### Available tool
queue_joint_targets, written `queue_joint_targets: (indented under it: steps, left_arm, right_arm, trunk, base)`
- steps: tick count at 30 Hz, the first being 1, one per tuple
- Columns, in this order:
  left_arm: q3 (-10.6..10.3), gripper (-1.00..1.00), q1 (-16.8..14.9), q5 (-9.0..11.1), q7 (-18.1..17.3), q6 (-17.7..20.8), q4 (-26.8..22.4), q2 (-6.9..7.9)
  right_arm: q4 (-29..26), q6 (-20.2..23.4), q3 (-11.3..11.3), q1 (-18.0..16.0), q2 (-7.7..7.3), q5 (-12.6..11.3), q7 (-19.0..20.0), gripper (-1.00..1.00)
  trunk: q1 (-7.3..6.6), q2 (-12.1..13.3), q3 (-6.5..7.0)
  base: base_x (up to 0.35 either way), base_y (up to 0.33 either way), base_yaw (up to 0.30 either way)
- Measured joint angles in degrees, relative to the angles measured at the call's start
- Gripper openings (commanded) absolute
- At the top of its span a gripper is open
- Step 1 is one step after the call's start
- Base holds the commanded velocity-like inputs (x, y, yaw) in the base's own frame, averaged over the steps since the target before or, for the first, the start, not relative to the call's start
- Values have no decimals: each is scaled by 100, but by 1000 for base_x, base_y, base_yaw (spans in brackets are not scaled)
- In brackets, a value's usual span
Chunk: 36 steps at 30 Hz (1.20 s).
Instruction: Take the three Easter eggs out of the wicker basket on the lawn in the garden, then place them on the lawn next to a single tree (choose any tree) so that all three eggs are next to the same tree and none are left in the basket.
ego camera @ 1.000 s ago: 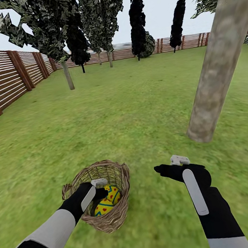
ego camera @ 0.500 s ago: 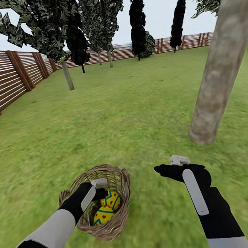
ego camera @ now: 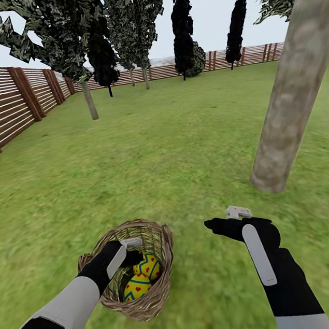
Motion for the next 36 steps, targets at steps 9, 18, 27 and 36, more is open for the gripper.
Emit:
queue_joint_targets:
  steps: [9,18,27,36]
  left_arm:
    - [6,100,-2,8,-1,35,0,11]
    - [7,100,-10,8,-1,37,0,11]
    - [7,100,-11,8,0,42,0,11]
    - [4,100,-11,2,7,21,-10,11]
  right_arm:
    - [0,0,0,0,-1,1,0,100]
    - [-21,0,-7,0,-7,4,0,100]
    - [-181,0,-6,-6,-9,2,7,100]
    - [-193,-1,10,-32,-13,-1,102,100]
  trunk:
    - [22,-39,-18]
    - [49,-82,-80]
    - [69,-93,-258]
    - [82,-99,-369]
  base:
    - [0,0,0]
    - [0,0,0]
    - [0,0,0]
    - [0,0,0]
